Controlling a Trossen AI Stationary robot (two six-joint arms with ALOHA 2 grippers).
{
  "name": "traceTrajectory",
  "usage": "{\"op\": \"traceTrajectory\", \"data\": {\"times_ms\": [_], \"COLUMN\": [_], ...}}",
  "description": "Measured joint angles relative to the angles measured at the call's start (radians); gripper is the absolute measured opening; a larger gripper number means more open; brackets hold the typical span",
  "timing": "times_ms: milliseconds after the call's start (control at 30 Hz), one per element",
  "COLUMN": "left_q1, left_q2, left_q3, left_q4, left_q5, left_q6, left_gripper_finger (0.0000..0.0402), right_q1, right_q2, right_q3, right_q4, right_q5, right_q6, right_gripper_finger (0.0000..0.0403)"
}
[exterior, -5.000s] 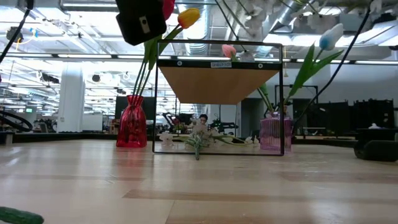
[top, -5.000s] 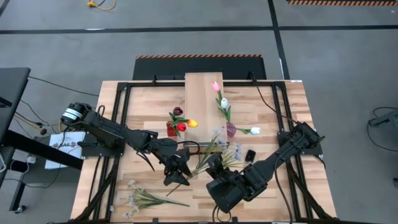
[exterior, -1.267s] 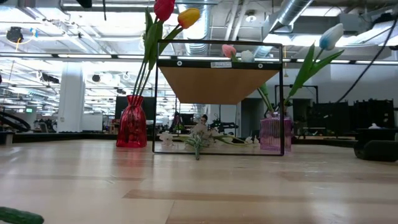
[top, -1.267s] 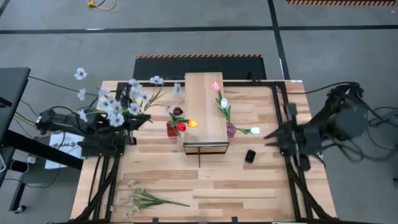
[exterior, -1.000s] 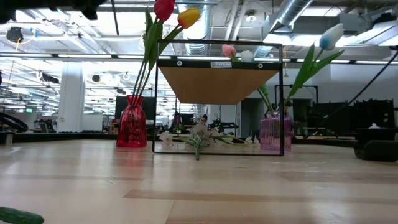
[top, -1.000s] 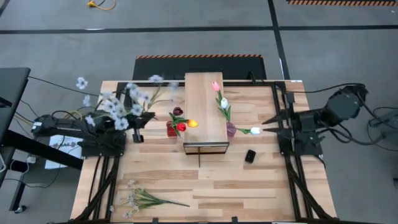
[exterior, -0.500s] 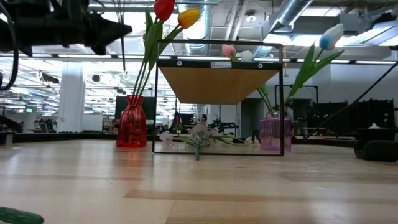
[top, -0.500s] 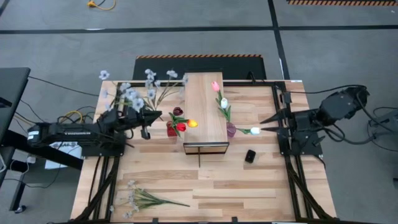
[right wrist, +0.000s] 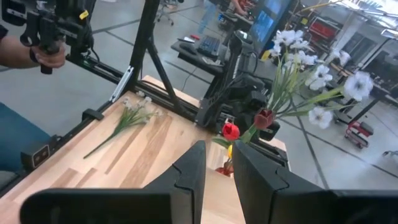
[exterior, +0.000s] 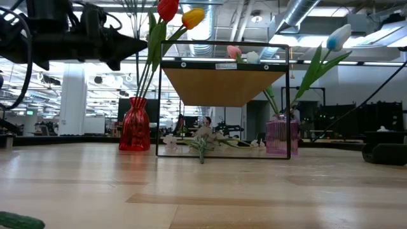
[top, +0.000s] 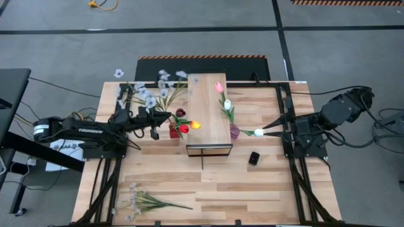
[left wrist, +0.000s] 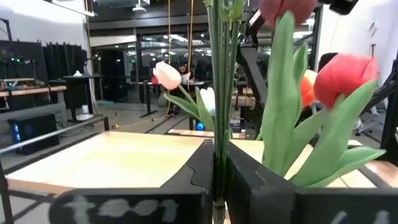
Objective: Pick and place flowers into a vace then onto a shelf
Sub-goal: Put the right white flowers into the red flower vase
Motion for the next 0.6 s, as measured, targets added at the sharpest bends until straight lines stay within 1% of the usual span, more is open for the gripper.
{"op": "traceTrajectory", "data": {"times_ms": [167,300,400,600], "left_q1": [0.000,0.000,0.000,0.000], "left_q2": [0.093,0.144,0.161,0.161], "left_q3": [-0.002,-0.037,-0.060,-0.069], "left_q4": [0.071,0.163,0.214,0.214], "left_q5": [-0.016,-0.041,-0.042,-0.050], "left_q6": [-0.017,-0.042,-0.062,-0.087], "left_gripper_finger": [0.0002,0.0002,0.0002,0.0002], "right_q1": [0.000,0.000,0.000,0.000], "right_q2": [0.001,0.001,0.001,0.001], "right_q3": [0.000,0.000,0.000,0.000], "right_q4": [0.000,0.000,0.000,0.000], "right_q5": [0.000,0.000,0.000,0.001], "right_q6": [0.015,0.015,0.015,0.015], "right_gripper_finger": [0.0070,0.0070,0.0070,0.0070]}}
